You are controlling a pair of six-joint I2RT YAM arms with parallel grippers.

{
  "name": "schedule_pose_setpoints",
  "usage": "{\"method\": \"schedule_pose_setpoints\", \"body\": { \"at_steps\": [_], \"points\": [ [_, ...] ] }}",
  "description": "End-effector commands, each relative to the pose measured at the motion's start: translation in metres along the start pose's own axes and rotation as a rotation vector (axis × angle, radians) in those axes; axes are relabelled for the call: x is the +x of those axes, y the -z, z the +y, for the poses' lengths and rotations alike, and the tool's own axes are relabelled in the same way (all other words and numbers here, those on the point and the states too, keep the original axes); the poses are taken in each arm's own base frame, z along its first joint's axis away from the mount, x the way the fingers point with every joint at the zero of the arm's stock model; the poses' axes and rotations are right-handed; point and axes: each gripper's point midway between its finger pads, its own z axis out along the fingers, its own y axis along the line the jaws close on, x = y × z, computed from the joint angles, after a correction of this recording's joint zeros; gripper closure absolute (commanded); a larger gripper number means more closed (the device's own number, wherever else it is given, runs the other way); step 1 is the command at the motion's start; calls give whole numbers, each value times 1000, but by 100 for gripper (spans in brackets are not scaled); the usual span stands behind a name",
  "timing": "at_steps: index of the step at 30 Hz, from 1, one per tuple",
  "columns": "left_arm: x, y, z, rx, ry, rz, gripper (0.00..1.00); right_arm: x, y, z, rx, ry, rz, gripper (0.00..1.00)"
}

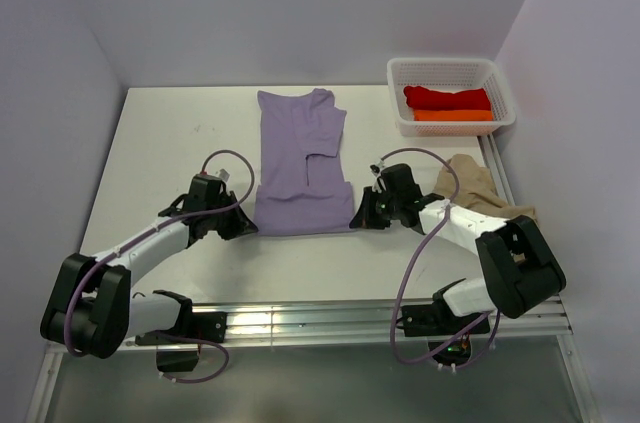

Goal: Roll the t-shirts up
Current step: Fold the tshirt

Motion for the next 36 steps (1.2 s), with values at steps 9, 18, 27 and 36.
{"method": "schedule_pose_setpoints", "body": {
  "at_steps": [9,18,27,36],
  "points": [
    [-31,28,-32,-25,-10,-25,100,-37,30,28,0,51,-46,100],
    [-60,47,-62,-22,-21,-22,100,-69,43,54,-28,76,-36,100],
    [-59,62,-70,27,-18,-34,100,-64,54,59,-49,83,-40,100],
    [-33,60,-56,52,-6,3,99,-41,60,55,-79,85,-22,100]
  ]
}}
